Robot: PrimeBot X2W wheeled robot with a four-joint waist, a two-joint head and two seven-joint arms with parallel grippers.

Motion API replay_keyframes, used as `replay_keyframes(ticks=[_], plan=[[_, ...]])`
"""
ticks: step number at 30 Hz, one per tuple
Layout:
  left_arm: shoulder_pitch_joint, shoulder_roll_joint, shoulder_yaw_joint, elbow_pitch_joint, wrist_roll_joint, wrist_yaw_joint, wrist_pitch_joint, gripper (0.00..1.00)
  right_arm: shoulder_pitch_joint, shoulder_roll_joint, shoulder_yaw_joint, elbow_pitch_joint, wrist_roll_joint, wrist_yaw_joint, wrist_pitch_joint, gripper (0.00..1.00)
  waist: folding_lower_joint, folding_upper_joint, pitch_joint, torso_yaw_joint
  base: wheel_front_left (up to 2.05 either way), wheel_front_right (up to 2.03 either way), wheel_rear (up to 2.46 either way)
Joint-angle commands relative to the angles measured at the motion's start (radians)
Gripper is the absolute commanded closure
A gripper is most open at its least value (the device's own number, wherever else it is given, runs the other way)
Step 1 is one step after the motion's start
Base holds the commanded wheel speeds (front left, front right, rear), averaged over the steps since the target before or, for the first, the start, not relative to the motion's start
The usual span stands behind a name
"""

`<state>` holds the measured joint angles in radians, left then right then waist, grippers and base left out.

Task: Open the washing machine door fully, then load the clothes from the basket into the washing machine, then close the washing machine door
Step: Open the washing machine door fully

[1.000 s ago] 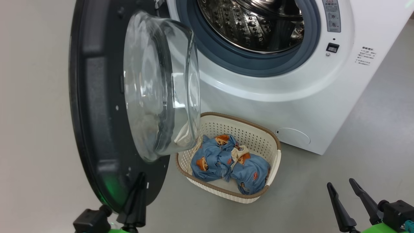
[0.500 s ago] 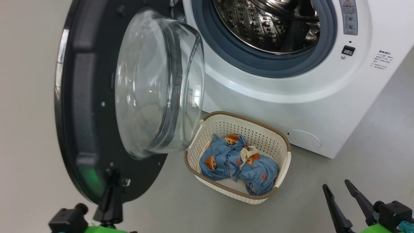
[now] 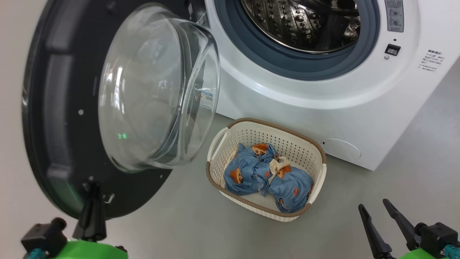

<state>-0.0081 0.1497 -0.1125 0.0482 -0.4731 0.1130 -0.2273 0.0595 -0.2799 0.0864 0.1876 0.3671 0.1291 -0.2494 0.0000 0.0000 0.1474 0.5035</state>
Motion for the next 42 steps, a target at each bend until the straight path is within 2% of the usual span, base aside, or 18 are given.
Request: replay_keyframes(ticks=[1, 26, 42], plan=[[-0.052, 0.041, 0.061, -0.001, -0.012, 0.007, 0.002, 1.00, -0.032, -0.020, 0.019, -0.028, -0.011, 0.002, -0.012, 0.00, 0.0000, 0.0000, 0.005, 0.000, 0.00, 0.00, 0.00], [-0.246, 0.127, 0.183, 0.256, -0.069, -0.012, -0.023, 1.00, -0.075, -0.045, 0.022, -0.026, -0.012, 0.002, -0.012, 0.00, 0.0000, 0.0000, 0.083, -0.004, 0.00, 0.00, 0.00], [-0.417, 0.178, 0.294, 0.460, -0.070, -0.055, -0.034, 1.00, -0.103, -0.066, 0.021, -0.034, -0.017, 0.002, -0.012, 0.00, 0.0000, 0.0000, 0.150, -0.023, 0.00, 0.00, 0.00]])
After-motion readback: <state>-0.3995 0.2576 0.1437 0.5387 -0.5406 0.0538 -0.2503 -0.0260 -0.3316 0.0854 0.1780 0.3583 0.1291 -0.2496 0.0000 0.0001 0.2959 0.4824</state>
